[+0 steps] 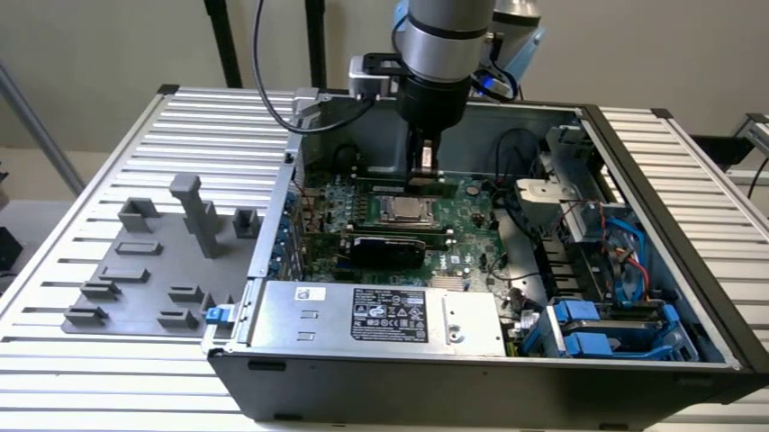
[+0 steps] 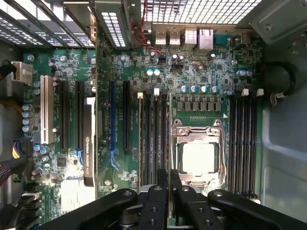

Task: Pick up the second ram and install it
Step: 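Insert the second ram into the second slot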

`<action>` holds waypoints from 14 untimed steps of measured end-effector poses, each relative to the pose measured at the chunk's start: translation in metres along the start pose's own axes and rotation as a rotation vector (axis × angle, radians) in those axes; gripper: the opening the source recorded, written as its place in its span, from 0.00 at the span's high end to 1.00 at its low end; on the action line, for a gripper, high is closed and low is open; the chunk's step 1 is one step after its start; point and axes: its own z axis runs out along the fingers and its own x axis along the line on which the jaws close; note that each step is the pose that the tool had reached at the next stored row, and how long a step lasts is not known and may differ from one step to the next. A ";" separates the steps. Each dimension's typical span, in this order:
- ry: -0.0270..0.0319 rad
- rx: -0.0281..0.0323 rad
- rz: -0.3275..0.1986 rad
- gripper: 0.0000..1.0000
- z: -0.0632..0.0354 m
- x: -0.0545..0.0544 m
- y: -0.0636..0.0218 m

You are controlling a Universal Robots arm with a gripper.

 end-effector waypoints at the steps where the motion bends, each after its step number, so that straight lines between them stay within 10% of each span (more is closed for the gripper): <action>1: 0.0000 0.0000 0.000 0.86 0.0018 0.001 -0.0001; 14: -0.0001 0.0000 0.000 0.86 0.0250 0.009 -0.0014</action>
